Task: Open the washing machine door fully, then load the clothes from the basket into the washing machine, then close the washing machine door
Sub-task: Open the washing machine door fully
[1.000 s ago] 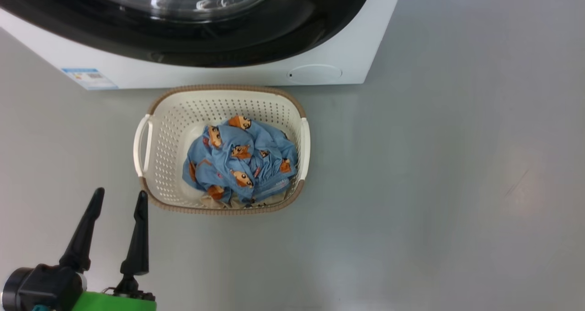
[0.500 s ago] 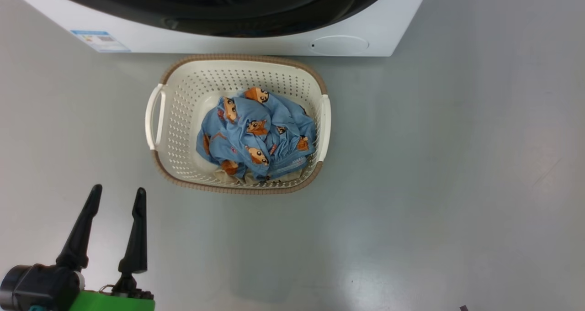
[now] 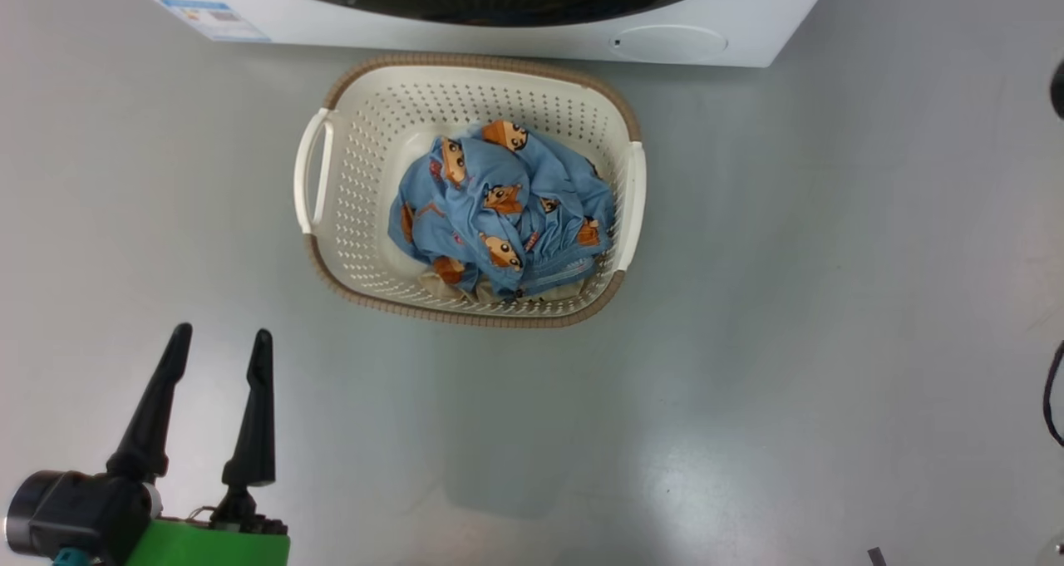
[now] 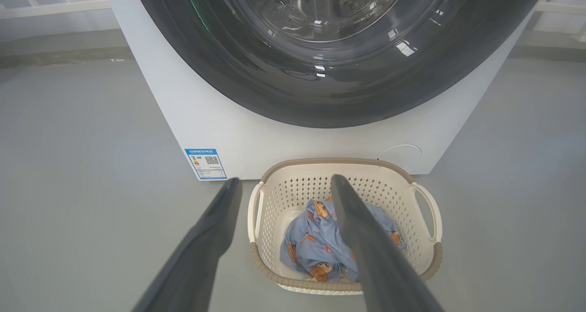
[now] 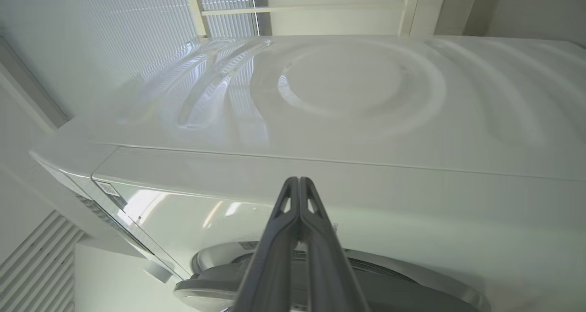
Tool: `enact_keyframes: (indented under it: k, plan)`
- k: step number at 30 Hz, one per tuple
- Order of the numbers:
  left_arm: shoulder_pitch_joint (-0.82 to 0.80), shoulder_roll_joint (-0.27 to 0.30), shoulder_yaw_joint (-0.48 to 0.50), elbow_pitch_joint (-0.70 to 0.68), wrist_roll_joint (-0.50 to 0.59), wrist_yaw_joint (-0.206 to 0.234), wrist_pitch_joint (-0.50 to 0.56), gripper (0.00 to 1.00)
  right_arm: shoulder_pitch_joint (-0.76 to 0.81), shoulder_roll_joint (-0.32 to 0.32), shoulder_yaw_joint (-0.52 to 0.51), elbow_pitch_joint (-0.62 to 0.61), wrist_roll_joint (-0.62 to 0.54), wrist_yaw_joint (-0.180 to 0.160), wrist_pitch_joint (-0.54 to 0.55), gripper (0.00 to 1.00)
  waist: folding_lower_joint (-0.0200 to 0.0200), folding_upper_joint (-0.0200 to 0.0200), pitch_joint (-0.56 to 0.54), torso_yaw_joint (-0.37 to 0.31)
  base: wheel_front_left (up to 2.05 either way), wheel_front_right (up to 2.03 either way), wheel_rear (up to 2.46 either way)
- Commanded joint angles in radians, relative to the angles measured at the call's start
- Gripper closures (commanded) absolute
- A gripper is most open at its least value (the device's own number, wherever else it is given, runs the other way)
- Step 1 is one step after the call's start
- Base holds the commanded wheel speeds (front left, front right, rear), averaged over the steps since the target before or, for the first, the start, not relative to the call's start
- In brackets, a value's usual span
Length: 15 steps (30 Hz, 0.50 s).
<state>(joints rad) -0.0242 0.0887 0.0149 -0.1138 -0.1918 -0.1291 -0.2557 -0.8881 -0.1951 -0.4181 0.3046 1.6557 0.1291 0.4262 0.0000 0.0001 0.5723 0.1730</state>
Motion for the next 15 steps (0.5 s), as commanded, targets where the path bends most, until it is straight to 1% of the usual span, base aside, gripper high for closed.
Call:
enact_keyframes:
  k: [1, 7, 15]
  plan:
    - [-0.008, 0.013, 0.038, -0.026, -0.005, -0.002, -0.006, 0.00, -0.020, 0.011, 0.026, -0.019, -0.020, 0.002, 0.019, 1.00, 0.0000, -0.0001, 0.014, 0.014, 0.00, 0.00, 0.00]
    - [-0.014, 0.006, 0.042, -0.027, -0.003, -0.002, -0.006, 0.00, -0.065, 0.039, 0.059, -0.001, -0.042, 0.002, 0.066, 1.00, 0.0000, -0.0001, 0.029, 0.025, 0.00, 0.00, 0.00]
    - [-0.021, -0.003, 0.045, -0.025, 0.000, -0.002, -0.006, 0.00, -0.114, 0.077, 0.120, 0.019, -0.069, 0.002, 0.116, 1.00, 0.0000, -0.0001, 0.040, 0.023, 0.00, 0.00, 0.00]
